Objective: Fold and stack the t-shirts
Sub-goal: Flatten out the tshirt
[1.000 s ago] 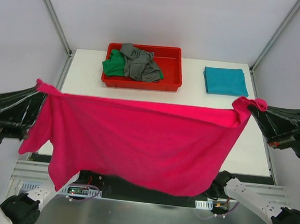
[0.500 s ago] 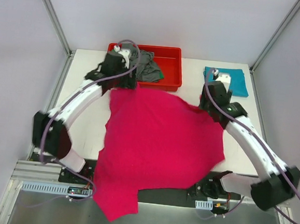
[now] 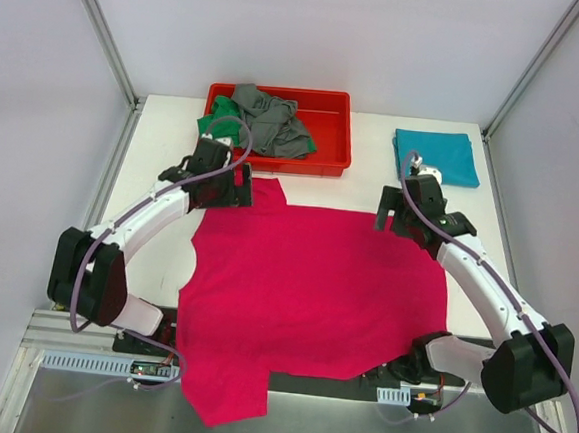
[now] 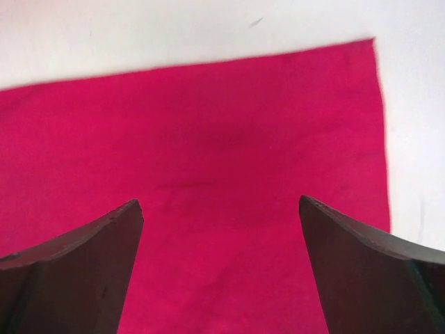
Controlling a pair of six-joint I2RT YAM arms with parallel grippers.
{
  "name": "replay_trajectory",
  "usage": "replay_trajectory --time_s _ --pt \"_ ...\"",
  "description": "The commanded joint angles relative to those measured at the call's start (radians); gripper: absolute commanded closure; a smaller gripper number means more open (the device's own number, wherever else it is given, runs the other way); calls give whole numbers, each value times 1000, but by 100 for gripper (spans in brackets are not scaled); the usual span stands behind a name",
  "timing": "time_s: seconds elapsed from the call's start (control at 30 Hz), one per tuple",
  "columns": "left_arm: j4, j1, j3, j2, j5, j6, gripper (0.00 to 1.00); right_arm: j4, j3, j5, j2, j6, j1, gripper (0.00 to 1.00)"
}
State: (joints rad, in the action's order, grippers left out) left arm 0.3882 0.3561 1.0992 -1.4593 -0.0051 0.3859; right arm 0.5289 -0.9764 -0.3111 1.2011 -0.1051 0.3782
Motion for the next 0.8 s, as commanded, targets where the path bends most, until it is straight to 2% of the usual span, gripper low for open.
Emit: replay_trajectory --time_s 0.0,0.07,0.3,0.57,0.77 --pt "-107 0 -155 68 146 90 1 -32 77 153 -34 -30 -4 4" --pt "-130 -2 -188 63 172 99 1 -36 99 178 -14 -36 -5 4" --pt "-132 -17 -202 -70 117 156 1 -90 111 239 152 -47 -27 4" --pt "-124 -129 -188 -159 79 157 1 -145 -4 300 396 -10 -47 4" --pt "-71 -215 -147 -213 62 153 1 -182 -126 481 546 -18 -45 4"
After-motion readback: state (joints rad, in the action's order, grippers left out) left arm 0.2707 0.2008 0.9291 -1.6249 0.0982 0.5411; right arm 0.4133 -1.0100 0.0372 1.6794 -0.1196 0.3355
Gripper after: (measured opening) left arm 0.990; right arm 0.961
